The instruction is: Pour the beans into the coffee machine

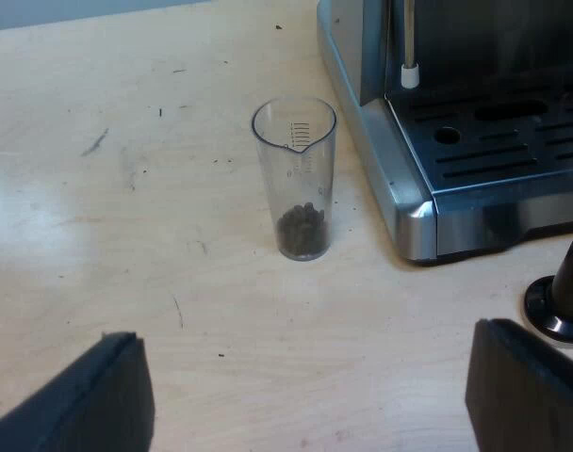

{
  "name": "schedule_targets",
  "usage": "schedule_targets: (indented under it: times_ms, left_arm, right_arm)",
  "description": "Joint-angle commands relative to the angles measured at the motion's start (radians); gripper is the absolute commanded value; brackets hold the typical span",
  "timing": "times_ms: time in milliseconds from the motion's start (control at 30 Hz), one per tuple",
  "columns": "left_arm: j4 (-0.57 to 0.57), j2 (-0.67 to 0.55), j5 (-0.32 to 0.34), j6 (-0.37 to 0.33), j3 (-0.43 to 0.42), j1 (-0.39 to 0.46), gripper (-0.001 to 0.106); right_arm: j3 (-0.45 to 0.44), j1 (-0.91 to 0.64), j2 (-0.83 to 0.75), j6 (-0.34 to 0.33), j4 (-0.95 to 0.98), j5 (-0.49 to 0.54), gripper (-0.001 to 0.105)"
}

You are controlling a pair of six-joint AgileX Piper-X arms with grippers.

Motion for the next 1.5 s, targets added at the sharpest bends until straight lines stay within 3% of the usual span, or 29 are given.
schedule_targets:
  times_ms: [33,467,633,833,1133,1333,1500]
  left_arm:
    - [-0.004,-0.043,-0.014,-0.009,-0.004,0.002,0.071]
    - [0.0,-0.039,-0.01,-0.016,-0.022,0.002,0.071]
    - [0.032,0.003,-0.01,-0.018,-0.085,0.002,0.071]
    - [0.024,0.1,-0.01,-0.018,-0.139,0.002,0.071]
    - [-0.058,0.182,0.022,-0.018,-0.145,0.002,0.071]
    - [-0.08,0.194,0.029,-0.018,-0.145,0.002,0.071]
    - [-0.086,0.194,0.029,-0.016,-0.145,0.002,0.071]
  right_arm:
    - [-0.005,0.003,-0.046,-0.004,-0.007,-0.001,0.078]
    - [-0.024,0.003,-0.044,-0.006,-0.014,-0.001,0.078]
    - [-0.116,0.003,0.001,-0.012,0.002,-0.004,0.078]
    - [-0.249,0.025,0.127,-0.035,0.017,-0.085,0.078]
    - [-0.44,0.161,0.341,-0.078,0.017,-0.16,0.078]
    - [-0.497,0.27,0.456,-0.086,-0.005,-0.266,0.078]
    - [-0.497,0.364,0.522,-0.101,-0.058,-0.278,0.078]
